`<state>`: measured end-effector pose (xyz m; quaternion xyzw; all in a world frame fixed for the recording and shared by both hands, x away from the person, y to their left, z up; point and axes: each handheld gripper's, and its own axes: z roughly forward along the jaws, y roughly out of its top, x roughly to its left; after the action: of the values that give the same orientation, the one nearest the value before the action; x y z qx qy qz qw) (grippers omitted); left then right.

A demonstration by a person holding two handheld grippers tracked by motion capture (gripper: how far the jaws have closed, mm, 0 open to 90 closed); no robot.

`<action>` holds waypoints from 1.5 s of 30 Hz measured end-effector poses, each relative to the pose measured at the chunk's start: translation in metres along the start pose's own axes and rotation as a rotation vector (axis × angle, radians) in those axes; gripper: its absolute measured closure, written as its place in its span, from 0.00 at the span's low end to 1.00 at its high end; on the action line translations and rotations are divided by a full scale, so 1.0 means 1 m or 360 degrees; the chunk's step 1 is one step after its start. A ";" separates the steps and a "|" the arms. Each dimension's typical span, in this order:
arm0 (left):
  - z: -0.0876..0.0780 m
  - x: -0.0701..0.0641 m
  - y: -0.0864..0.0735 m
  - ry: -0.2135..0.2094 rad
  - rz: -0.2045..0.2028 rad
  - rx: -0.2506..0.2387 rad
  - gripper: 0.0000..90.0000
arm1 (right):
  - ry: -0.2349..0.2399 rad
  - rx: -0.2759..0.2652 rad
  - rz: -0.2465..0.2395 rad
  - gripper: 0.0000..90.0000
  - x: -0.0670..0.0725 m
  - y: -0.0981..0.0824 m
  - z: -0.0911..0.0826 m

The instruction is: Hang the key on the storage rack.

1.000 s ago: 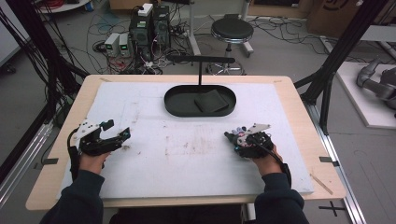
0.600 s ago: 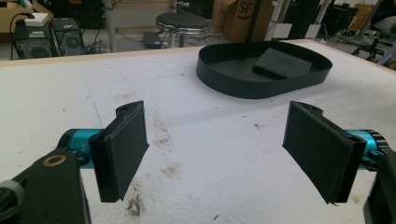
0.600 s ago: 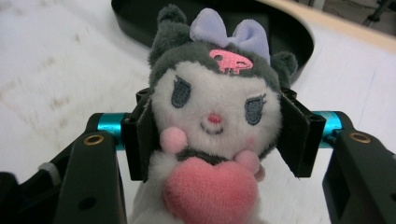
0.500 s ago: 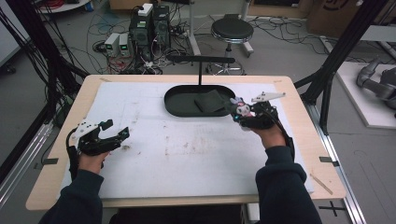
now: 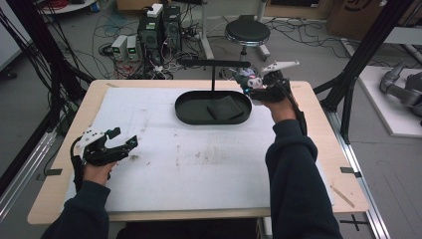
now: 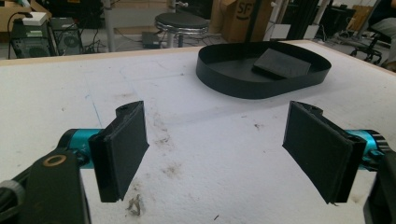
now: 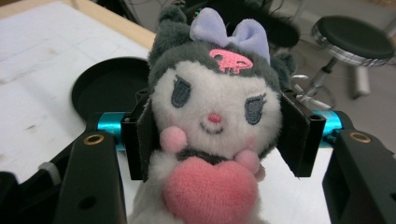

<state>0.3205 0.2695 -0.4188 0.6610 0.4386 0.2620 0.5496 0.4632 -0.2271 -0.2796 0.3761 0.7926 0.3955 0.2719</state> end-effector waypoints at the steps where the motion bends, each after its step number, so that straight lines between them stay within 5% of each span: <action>1: 0.000 0.000 0.000 0.0000 0.0000 0.0000 0.24 | -0.0003 -0.0005 0.0005 0.43 -0.002 0.005 0.003; 6: 0.001 0.001 0.000 -0.0002 -0.0004 0.0000 0.24 | -0.0039 -0.0008 0.0053 0.43 -0.008 0.019 0.017; 13: 0.000 0.002 -0.001 -0.0003 -0.0004 -0.0003 0.24 | -0.0201 -0.0009 0.0056 0.43 -0.010 0.034 0.031; 26: 0.000 0.002 -0.001 -0.0003 -0.0002 -0.0006 0.24 | -0.0402 0.0103 0.0131 0.43 -0.021 0.016 0.029; 37: 0.000 0.002 -0.001 -0.0002 -0.0004 -0.0008 0.24 | -0.0382 0.0294 0.0120 0.43 -0.012 -0.007 0.054; 41: 0.000 0.002 -0.001 -0.0004 -0.0005 -0.0008 0.24 | -0.0324 0.0280 0.0221 0.43 -0.007 -0.012 0.069; 45: -0.001 0.003 -0.001 -0.0002 -0.0009 -0.0013 0.24 | -0.0297 0.0264 0.0239 0.43 0.003 -0.013 0.084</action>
<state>0.3211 0.2722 -0.4198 0.6577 0.4391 0.2616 0.5533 0.5181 -0.1942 -0.3359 0.4908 0.7634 0.3110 0.2821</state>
